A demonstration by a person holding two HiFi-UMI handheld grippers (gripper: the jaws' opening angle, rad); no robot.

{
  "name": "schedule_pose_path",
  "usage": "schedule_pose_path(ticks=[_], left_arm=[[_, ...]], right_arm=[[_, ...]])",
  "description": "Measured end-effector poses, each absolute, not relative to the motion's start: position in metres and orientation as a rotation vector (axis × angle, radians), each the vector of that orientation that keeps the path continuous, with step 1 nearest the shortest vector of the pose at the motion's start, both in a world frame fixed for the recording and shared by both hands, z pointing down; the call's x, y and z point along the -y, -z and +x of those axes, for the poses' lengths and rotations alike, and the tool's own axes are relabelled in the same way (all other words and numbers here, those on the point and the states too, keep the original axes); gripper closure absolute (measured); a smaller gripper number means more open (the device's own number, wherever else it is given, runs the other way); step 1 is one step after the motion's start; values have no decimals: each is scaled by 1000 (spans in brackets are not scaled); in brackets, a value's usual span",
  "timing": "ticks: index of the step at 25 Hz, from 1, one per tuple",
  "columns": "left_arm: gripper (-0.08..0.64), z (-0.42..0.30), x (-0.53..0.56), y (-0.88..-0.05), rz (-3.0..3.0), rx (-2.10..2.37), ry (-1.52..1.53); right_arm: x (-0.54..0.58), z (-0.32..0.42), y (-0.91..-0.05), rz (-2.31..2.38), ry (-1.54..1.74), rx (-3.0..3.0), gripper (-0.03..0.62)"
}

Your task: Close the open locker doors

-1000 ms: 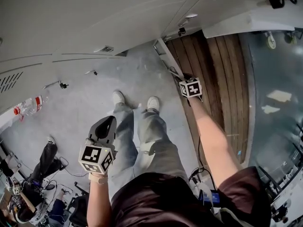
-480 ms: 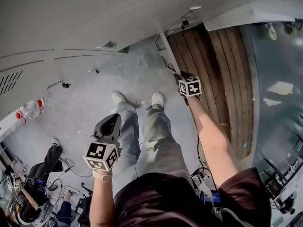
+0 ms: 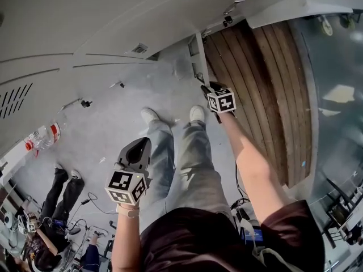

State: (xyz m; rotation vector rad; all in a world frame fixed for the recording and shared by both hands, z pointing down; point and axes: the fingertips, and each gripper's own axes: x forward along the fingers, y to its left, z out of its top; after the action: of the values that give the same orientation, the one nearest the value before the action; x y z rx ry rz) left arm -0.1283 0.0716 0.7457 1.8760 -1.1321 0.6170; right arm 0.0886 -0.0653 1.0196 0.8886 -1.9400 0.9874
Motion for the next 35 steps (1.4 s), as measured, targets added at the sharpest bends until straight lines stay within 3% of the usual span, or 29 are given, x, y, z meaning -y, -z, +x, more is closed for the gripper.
schedule_pose_path(ticks=[35], left_arm=[[540,-226,-101,-751,1849,1148,-706]], right_arm=[[109,-120,-1013,749,-905,2154,356]])
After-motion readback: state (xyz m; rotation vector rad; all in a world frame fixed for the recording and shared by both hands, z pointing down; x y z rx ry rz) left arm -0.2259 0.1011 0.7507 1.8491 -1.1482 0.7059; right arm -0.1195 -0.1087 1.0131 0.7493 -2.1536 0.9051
